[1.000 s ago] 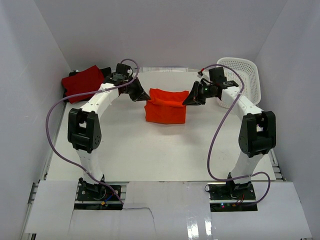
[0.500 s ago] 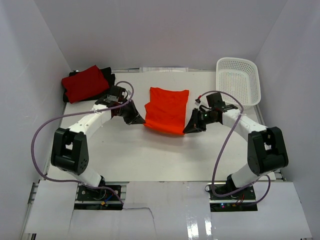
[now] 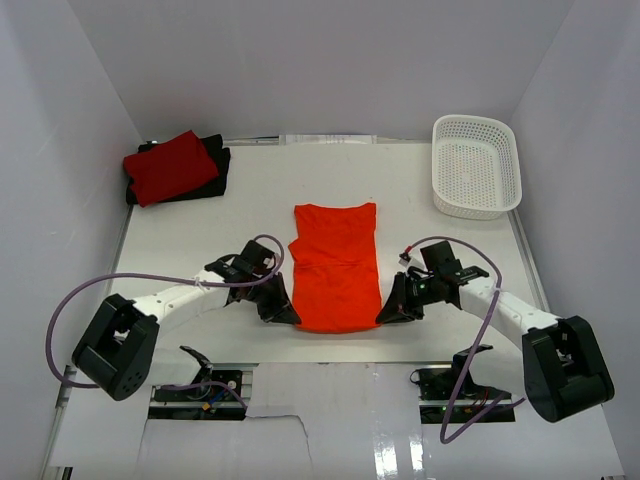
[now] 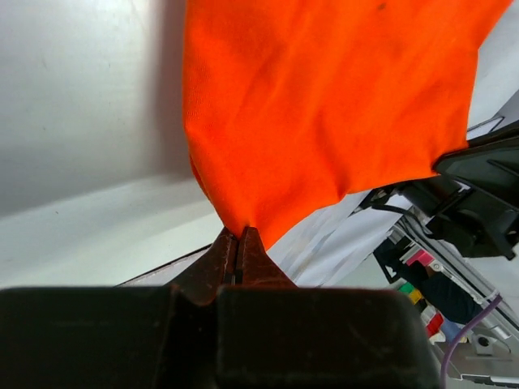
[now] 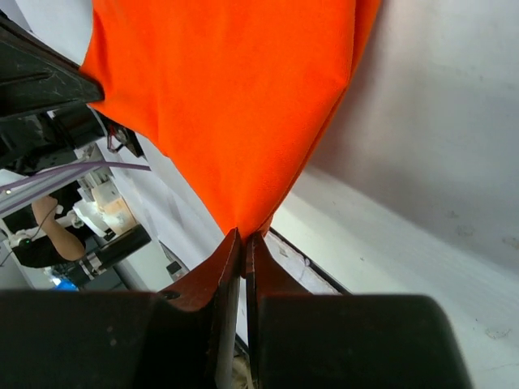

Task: Fold and stack the t-shirts
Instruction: Fold the long partially folded tshirt into a neat square

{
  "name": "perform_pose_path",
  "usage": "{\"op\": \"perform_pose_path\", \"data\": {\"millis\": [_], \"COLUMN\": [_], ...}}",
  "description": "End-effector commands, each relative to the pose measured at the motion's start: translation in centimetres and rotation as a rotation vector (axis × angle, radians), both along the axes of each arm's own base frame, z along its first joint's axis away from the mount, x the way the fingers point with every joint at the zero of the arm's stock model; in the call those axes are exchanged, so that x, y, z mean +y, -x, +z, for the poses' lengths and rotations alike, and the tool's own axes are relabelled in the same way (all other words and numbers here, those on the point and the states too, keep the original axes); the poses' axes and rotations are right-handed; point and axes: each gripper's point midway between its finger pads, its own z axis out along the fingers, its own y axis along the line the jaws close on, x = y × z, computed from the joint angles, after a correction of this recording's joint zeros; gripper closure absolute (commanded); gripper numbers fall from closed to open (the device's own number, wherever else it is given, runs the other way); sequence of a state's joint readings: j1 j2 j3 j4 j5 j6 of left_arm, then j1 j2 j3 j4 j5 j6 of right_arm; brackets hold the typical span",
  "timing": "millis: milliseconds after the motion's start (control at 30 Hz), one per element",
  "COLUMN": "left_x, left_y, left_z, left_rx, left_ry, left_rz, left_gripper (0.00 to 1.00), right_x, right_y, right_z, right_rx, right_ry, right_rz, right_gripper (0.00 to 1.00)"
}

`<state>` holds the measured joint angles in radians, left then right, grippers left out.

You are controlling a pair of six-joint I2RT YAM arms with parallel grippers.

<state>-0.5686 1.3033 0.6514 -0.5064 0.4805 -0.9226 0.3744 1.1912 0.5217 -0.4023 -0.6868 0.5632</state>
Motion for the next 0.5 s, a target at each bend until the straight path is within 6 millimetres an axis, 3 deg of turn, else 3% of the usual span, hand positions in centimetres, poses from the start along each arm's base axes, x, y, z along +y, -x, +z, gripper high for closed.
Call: {"op": "perform_pose_path", "data": {"millis": [0, 233, 300, 467], "left_x": [-1.3, -1.4, -1.0, -1.3], "left_y": [0.9, 1.7, 1.1, -1.2], "left_z": [0.2, 1.0, 1.3, 4.4], "left_rx": [-0.011, -0.013, -0.044, -0.106], "left_ry": [0.041, 0.042, 0.015, 0.014], "left_rz": [0.013, 0.048, 0.076, 0.085], "left_gripper": [1.0, 1.0, 1.0, 1.0], "right_x": [0.0, -0.1, 0.0, 0.9], "right_y": [0.8, 0.9, 0.3, -2.0], "right_z": [0.1, 1.8, 2.7, 6.1], "right_rx": [0.002, -0.028, -0.055, -0.125], "right_ry": [-0.018, -0.023, -0.018, -0.044], "right_rz": [-0.011, -0.015, -0.013, -0.002], "right_gripper": [0.92, 0.92, 0.92, 0.92]}}
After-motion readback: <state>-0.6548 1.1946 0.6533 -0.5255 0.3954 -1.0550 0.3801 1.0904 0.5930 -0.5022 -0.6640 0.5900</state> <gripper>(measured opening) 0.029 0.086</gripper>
